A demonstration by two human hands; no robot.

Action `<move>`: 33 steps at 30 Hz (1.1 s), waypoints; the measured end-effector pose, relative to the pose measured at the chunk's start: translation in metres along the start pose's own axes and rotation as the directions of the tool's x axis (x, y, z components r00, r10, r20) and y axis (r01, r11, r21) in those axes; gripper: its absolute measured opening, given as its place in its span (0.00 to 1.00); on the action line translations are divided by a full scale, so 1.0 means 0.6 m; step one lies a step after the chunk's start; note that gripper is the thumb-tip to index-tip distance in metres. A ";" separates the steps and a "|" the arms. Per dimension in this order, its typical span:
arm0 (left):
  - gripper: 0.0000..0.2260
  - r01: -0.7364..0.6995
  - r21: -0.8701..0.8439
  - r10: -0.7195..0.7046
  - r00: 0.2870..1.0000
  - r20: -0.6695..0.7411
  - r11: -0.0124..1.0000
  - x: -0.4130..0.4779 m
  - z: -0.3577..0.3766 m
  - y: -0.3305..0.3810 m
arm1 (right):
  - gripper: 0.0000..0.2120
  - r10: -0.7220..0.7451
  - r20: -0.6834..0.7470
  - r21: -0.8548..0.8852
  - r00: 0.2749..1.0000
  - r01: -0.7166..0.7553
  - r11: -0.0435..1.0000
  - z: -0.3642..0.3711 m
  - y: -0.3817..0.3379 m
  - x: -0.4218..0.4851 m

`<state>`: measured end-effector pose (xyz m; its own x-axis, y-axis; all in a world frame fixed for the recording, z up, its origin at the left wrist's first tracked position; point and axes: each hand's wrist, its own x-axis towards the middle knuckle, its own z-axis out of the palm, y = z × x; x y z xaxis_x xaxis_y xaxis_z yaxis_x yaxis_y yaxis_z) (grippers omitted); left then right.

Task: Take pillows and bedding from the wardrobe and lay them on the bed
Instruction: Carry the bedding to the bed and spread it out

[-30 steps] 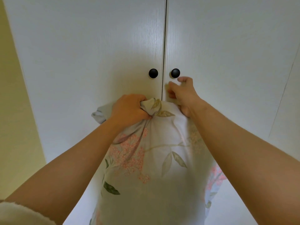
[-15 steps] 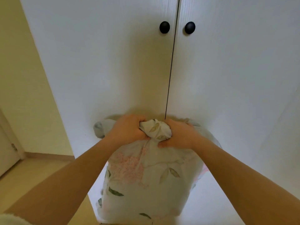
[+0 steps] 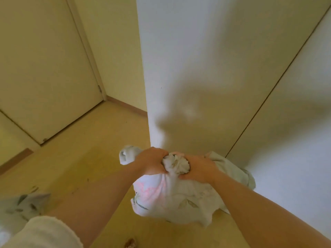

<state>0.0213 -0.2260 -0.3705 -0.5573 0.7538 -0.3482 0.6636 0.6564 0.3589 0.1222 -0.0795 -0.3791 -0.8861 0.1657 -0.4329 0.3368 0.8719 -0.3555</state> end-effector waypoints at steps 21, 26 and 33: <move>0.06 0.443 -0.190 -0.463 0.883 -0.074 0.876 -0.231 -0.018 -0.492 | 0.26 -0.368 0.176 -0.270 0.913 0.405 0.874 0.157 -0.486 0.266; 0.08 0.528 -0.210 -0.563 0.808 -0.173 0.823 -0.278 -0.045 -0.594 | 0.25 -0.465 0.204 -0.320 0.861 0.508 0.800 0.175 -0.604 0.338; 0.11 0.625 -0.285 -0.684 0.699 -0.210 0.726 -0.298 -0.107 -0.756 | 0.30 -0.595 0.222 -0.281 0.773 0.635 0.720 0.181 -0.765 0.477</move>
<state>-0.2121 -0.6565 -0.4152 -0.9480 0.0843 -0.3070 -0.0088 0.9570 0.2900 -0.2516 -0.4821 -0.4295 -0.8143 -0.4929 -0.3065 -0.4098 0.8622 -0.2977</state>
